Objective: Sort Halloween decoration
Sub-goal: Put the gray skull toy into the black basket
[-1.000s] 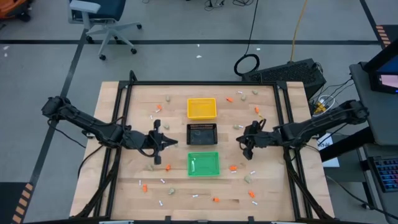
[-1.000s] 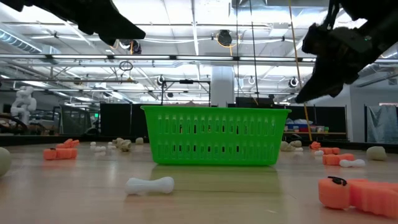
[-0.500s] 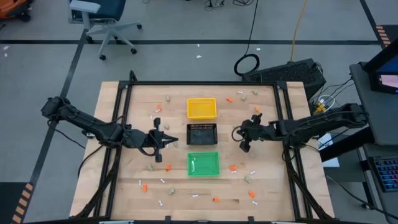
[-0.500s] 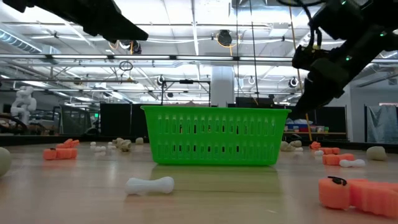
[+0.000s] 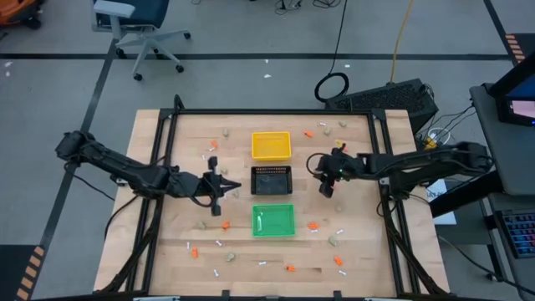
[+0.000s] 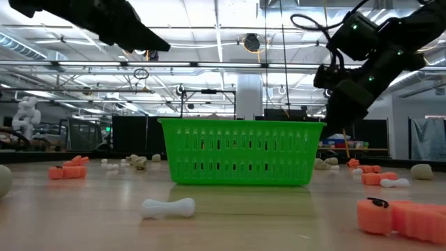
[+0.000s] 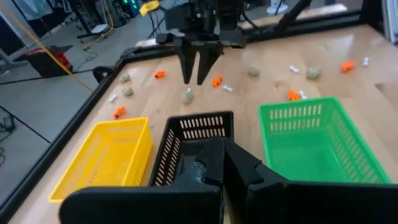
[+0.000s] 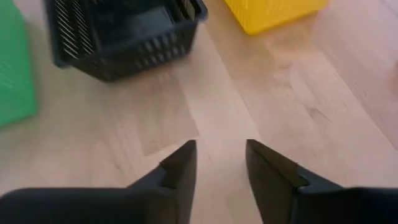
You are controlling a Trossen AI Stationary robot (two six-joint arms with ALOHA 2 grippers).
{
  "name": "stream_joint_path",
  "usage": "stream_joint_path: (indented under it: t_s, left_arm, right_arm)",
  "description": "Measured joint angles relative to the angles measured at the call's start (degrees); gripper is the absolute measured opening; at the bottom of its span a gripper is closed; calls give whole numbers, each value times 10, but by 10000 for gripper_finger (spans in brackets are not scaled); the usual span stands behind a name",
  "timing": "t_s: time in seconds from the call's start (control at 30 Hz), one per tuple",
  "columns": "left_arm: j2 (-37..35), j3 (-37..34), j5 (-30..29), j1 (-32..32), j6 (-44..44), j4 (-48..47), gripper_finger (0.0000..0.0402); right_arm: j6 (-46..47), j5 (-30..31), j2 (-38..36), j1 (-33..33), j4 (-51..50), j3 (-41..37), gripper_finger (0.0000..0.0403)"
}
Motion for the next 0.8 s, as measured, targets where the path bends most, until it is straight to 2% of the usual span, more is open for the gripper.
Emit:
stream_joint_path:
  t_s: [0.17, 0.37, 0.53, 0.8]
  left_arm:
    - [28, 0, 0, 0, 4, 6, 0]
    - [49, 0, 3, 0, 4, 5, 0]
    - [52, 0, 3, 0, 4, 5, 0]
    - [52, 0, 3, 0, 3, 5, 0]
  right_arm:
    - [-29, 0, 29, -14, 18, 0, 169]
    - [-47, 1, 65, -31, 44, 0, 194]
    - [-49, 3, 93, -42, 62, 0, 200]
    - [-56, 3, 97, -57, 50, 0, 201]
